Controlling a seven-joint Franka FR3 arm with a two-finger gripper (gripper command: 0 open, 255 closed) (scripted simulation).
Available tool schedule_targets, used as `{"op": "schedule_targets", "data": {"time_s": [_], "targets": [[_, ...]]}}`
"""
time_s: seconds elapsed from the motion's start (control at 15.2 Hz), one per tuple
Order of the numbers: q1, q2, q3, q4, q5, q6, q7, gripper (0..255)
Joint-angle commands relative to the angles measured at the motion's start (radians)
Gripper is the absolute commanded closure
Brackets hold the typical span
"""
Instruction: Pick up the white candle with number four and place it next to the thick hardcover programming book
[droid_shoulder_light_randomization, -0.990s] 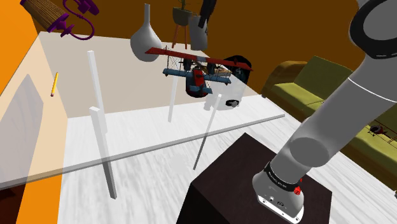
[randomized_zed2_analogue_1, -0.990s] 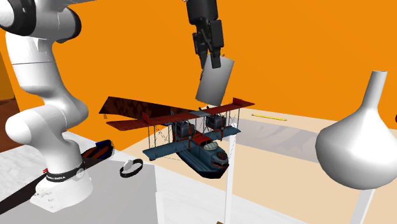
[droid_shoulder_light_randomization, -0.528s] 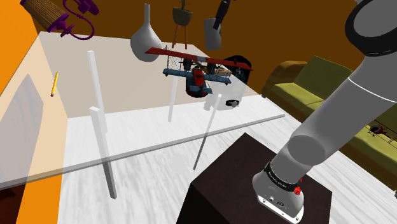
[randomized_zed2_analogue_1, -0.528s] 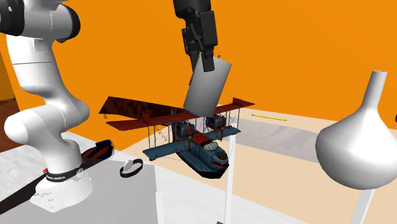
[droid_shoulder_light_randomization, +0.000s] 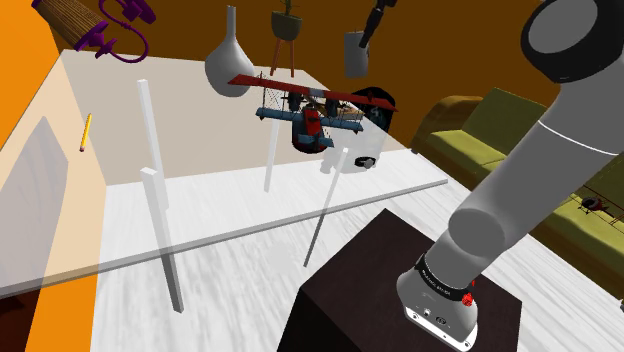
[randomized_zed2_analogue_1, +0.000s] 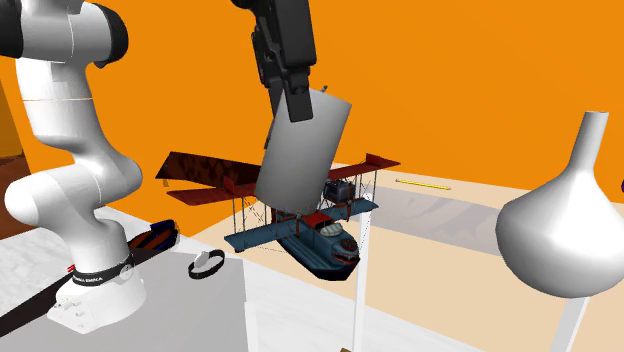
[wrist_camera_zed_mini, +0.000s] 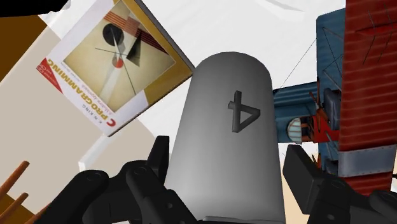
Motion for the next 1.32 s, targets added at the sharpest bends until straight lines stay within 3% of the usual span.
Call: {"op": "schedule_targets", "data": {"time_s": [0.0,0.26,1.25], "targets": [[-0.026,0.032,-0.027,0.043,0.014,-0.014,-0.053,255],[-0.082,0.105,-0.077,0.136,0.047,-0.043,-0.153,255],[-0.073,0.037,-0.070,-0.155,0.032,0.182,-0.158,255]]}}
